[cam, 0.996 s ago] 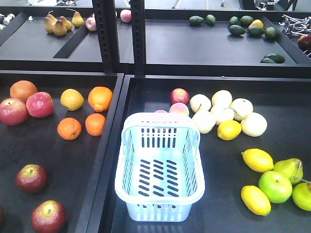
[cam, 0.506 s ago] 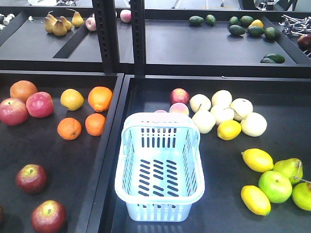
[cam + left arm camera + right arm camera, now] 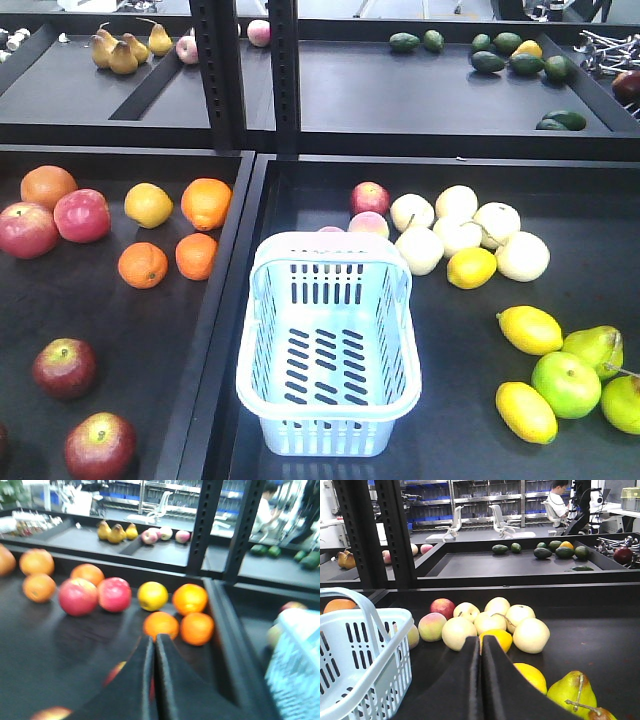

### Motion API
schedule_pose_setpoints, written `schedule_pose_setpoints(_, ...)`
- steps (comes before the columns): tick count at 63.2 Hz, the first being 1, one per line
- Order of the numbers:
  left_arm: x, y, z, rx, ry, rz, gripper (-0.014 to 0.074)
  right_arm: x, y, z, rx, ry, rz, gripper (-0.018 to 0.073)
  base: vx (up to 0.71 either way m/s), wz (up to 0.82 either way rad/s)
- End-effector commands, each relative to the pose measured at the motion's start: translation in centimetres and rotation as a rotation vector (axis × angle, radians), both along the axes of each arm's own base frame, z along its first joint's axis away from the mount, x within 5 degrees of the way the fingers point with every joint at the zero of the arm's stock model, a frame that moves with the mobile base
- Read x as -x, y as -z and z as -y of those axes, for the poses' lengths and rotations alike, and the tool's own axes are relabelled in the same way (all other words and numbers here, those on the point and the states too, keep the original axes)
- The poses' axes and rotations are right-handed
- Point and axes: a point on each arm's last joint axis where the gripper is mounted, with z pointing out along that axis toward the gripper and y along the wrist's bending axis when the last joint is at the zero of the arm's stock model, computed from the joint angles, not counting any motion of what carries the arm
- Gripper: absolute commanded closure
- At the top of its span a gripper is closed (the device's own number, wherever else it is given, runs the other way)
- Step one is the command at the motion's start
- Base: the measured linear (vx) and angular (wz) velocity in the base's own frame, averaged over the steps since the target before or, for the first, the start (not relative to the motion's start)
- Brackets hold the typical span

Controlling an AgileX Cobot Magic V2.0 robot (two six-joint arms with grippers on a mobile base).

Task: Pick three apples into basket with both arms

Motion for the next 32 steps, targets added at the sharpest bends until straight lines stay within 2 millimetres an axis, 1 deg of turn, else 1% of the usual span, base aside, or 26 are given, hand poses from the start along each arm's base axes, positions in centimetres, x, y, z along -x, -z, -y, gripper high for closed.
schedule_pose_setpoints(1, 0.0, -0.5, 0.1, 0.133, 0.002, 0.091, 0.0603, 0.0, -0.2, 0.0, 0.013, 0.004, 0.067, 0.0564, 0.00, 0.00)
schedule_pose_setpoints(7, 0.0, -0.5, 0.1, 0.186, 0.003, 0.093, 0.0603, 0.0, -0.2, 0.0, 0.013, 0.004, 0.067, 0.0564, 0.00, 0.00)
schedule_pose_setpoints(13, 0.0, -0.9, 0.1, 0.217, 0.003, 0.137, 0.0603, 0.0, -0.2, 0.0, 0.013, 0.004, 0.067, 0.0564, 0.00, 0.00)
schedule_pose_setpoints(24, 0.1, -1.9, 0.0, 0.451, 0.001, 0.225, 0.0603, 0.0, -0.2, 0.0, 0.013, 0.004, 0.067, 0.0564, 0.00, 0.00)
schedule_pose_setpoints(32, 0.2, -2.2, -0.1, 0.484, -0.003, 0.271, 0.0603, 0.0, -0.2, 0.0, 0.013, 0.004, 0.067, 0.0564, 0.00, 0.00)
